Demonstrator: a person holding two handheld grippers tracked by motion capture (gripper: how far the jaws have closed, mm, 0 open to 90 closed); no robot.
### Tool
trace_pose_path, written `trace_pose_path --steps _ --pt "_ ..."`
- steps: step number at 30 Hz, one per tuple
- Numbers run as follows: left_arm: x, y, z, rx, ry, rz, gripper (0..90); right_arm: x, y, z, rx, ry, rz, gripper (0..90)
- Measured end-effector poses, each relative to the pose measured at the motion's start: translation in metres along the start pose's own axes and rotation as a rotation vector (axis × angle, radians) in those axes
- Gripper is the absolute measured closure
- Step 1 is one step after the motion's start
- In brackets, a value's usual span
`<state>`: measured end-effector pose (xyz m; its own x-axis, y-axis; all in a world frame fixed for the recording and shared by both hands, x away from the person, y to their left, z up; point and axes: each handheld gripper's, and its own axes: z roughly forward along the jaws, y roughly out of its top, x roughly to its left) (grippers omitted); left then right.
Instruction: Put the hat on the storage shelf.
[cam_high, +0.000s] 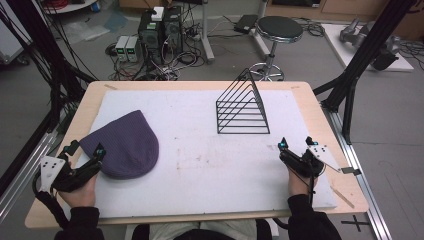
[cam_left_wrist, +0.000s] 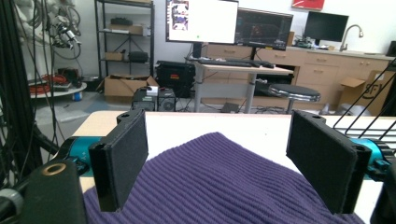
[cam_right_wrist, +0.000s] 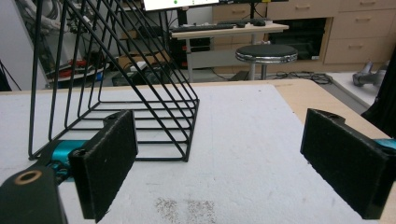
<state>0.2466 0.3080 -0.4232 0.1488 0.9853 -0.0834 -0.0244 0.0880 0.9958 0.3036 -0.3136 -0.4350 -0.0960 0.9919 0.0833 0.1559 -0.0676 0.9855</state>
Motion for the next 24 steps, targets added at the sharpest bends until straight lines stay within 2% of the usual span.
trace_pose_path --steps 7,10,13,15,19,21,24 --pt "-0.002 0.007 0.010 0.024 -0.064 0.026 20.3 0.000 0.000 0.000 -0.002 0.003 -0.016 10.2" --pt "-0.003 0.010 0.015 0.069 -0.106 0.035 20.4 0.000 -0.001 -0.001 0.000 0.008 -0.021 10.3" --pt "-0.002 0.015 0.020 0.092 -0.157 -0.002 20.5 -0.001 -0.001 0.000 0.013 0.018 -0.021 10.3" --pt "-0.003 0.018 0.022 0.103 -0.181 0.001 20.4 -0.001 -0.001 0.000 0.014 0.020 -0.021 10.3" --pt "-0.006 0.023 0.029 0.167 -0.276 0.055 18.9 -0.001 -0.002 0.000 0.023 0.025 -0.016 10.3" --pt "-0.006 0.023 0.032 0.204 -0.343 0.065 17.7 -0.001 -0.002 0.000 0.028 0.027 -0.014 10.3" --pt "-0.007 0.021 0.032 0.217 -0.396 0.073 17.0 -0.001 -0.002 0.000 0.029 0.030 -0.014 10.3"
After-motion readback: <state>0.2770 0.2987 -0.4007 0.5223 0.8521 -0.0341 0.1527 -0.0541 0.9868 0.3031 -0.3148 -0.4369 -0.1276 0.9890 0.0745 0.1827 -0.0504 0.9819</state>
